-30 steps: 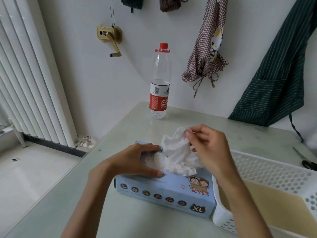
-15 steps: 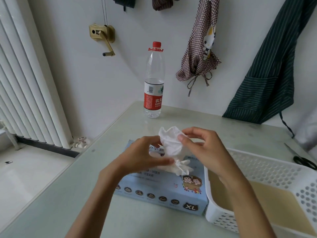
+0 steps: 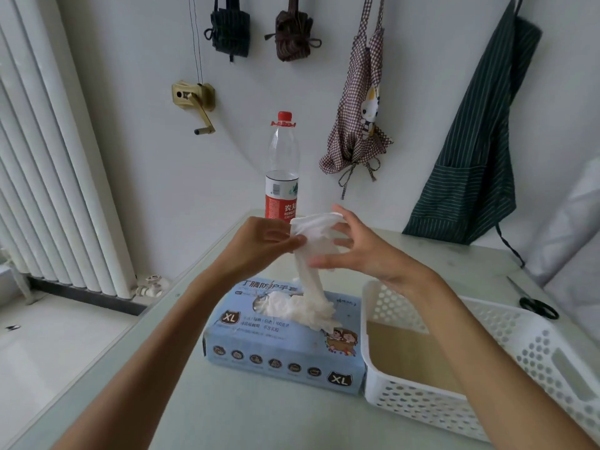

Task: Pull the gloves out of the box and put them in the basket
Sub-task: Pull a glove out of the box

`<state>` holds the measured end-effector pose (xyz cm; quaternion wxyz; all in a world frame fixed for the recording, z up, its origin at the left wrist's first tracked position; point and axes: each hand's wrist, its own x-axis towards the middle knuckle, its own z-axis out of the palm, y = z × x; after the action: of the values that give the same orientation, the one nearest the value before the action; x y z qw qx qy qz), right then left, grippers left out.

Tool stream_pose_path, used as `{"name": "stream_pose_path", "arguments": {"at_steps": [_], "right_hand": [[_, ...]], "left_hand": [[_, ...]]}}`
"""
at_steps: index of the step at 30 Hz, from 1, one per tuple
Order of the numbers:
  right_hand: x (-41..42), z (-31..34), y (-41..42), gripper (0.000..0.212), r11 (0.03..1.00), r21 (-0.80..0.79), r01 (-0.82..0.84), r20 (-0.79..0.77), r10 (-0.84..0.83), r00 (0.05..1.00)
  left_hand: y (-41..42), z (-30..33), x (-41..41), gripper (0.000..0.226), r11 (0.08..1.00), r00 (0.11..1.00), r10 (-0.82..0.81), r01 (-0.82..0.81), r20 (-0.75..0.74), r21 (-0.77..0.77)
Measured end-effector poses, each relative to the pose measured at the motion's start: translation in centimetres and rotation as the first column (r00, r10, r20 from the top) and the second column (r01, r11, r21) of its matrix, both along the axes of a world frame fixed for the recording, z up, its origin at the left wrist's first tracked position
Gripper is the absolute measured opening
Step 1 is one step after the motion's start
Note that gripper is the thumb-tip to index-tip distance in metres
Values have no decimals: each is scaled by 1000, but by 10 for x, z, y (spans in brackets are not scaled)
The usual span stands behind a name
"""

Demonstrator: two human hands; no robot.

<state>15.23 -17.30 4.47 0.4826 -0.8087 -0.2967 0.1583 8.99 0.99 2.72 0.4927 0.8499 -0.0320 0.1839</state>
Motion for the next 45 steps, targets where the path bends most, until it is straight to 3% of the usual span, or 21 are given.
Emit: {"name": "stream_pose_path", "arguments": {"at_steps": [1,3,6,8,11,12,14,16,18,20,22,24,29,32,35,41,44,45], "right_hand": [[1,2,3,108,1000,-9,13,58,-12,998],[2,12,5,74,997,67,43,134,-51,990],[3,22,1,36,974,216,67,57,-81,995],[4,24,-2,26,964,254,78,19,-85,996],[4,23,-5,16,942,328,74,-102,-43,994],[3,22,-5,14,938,340,69,-141,-22,990],[3,20,-6,14,912,398,97,-201,-17,979],[5,18,-10,18,842,495,214,-265,-89,960],[11,14,-22,29,799,505,328,-320,-180,930],[16,8,-36,56,873,370,319,-321,-202,925],[17,2,-46,88,957,204,206,-290,-142,947],[13,0,-46,98,988,97,124,-175,-106,979],[13,6,-53,25,972,75,221,135,-229,964],[17,15,-79,19,965,16,262,161,-261,952],[17,29,-95,3,952,73,297,148,-305,941],[8,58,-142,16,976,-49,211,148,-202,968],[9,66,-162,12,908,282,311,51,-338,940],[8,67,-165,9,887,328,325,66,-365,929]], "left_hand": [[-1,3,1,19,1000,1000,12,-12,18,12],[-2,12,1,19,997,997,53,-56,61,50],[-5,22,-1,17,997,994,57,-52,96,-51],[-6,22,-1,23,991,999,-1,7,43,-137],[-8,9,3,49,986,969,-167,161,-182,-46],[-10,1,6,48,974,946,-227,225,-231,-36],[-17,-11,9,25,970,942,-241,236,-232,-50],[-21,-17,10,8,989,975,-141,130,-170,-77],[-17,-19,13,16,995,993,-38,27,-109,-100],[-13,-15,14,22,995,995,-16,7,-100,-96],[-15,-6,16,20,997,993,-56,50,-108,-59],[-21,5,18,13,995,990,-94,95,-110,5],[-34,27,30,29,988,987,-105,118,-122,104],[-40,39,28,26,962,954,-217,245,-206,121],[-44,47,27,15,936,937,-276,312,-212,160],[-58,57,39,13,975,988,-96,69,122,211],[-66,59,44,20,970,984,-117,84,136,227],[-70,58,46,22,967,984,-134,104,118,232]]}}
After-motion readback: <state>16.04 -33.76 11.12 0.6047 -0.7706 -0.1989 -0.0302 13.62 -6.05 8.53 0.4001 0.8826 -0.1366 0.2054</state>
